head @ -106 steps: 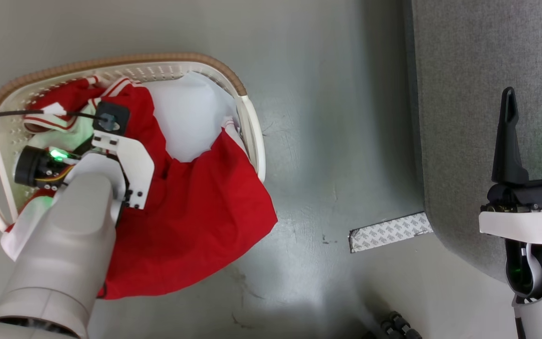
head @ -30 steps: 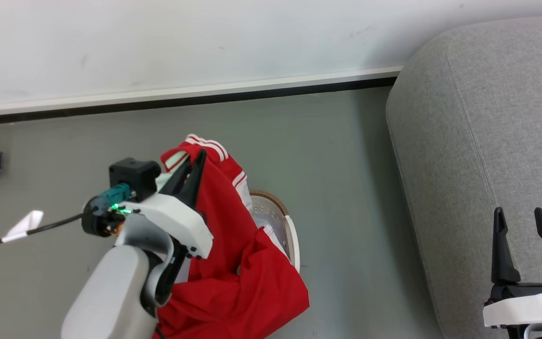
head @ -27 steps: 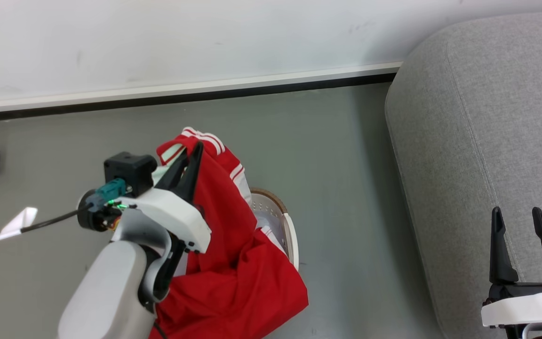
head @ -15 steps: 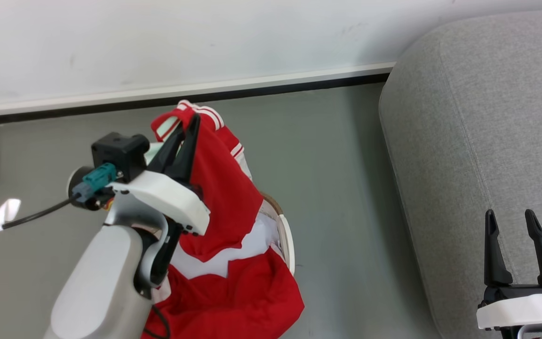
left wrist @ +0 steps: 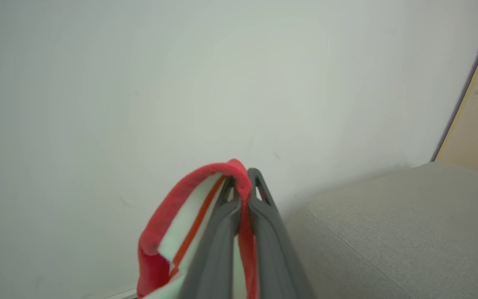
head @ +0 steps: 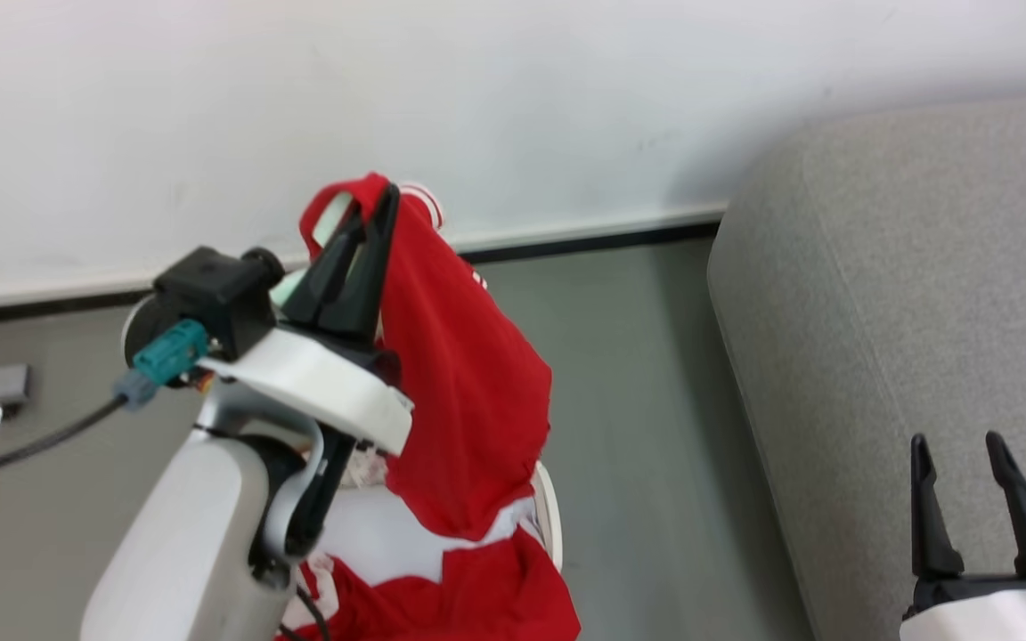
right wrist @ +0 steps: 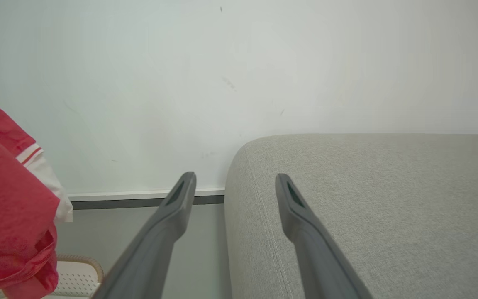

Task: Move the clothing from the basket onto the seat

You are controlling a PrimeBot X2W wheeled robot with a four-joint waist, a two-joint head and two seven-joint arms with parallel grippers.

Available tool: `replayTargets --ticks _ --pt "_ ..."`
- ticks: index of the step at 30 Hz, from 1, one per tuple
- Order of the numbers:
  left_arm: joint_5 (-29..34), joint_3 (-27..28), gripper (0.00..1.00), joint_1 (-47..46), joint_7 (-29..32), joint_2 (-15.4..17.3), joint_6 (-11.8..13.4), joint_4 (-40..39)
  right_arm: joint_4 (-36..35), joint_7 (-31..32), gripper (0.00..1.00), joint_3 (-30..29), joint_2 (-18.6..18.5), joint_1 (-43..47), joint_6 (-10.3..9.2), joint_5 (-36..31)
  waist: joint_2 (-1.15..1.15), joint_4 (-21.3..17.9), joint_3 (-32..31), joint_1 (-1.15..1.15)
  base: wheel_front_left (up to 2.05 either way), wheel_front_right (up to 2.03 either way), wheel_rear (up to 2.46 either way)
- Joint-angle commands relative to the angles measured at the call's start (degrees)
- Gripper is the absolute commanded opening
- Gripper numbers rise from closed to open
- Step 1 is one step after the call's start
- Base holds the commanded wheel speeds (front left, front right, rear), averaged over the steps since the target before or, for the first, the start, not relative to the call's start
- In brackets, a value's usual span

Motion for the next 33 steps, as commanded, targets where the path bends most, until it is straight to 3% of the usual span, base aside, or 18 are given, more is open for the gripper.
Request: replayTargets --ticks 1,8,13,19,25,33 --pt "-0.37 -0.14 0.0 1.59 0.45 0.31 0.28 -1.1 -0.26 0.01 1.0 0.21 -0.04 1.38 -0.14 -0.59 0.0 0.43 -2.8 0.0 0.0 0.0 0.0" --pt "-1.51 -0.48 0.0 6.0 2.03 1.25 0.96 -3.59 -1.81 0.01 1.0 1.61 -0.04 4.89 -0.14 -2.99 0.0 1.68 -8.19 0.0 0.0 0.0 0.0" --pt "-1.73 -0.77 0.0 7.83 3.15 1.81 1.36 -4.93 -4.32 0.01 1.0 5.68 -0.03 6.12 -0.14 -3.98 0.0 2.76 -9.72 0.0 0.0 0.0 0.0" --pt "-1.67 -2.42 0.0 8.93 4.59 1.96 0.96 -6.7 -6.72 0.01 1.0 17.5 -0.63 3.75 -0.14 -3.82 0.0 3.33 -10.2 0.0 0.0 0.0 0.0" --pt "-2.03 -4.92 0.0 9.39 6.03 1.36 0.03 -7.74 -7.2 0.01 1.0 31.52 -4.32 -1.9 -0.14 -1.25 0.0 3.32 -10.46 0.0 0.0 0.0 0.0" --pt "-2.63 -7.95 0.0 8.39 6.42 -0.36 -1.23 -8.16 -5.05 0.02 1.0 38.87 -7.53 -8.82 -0.14 1.87 0.0 4.38 -10.76 0.0 0.0 0.0 0.0"
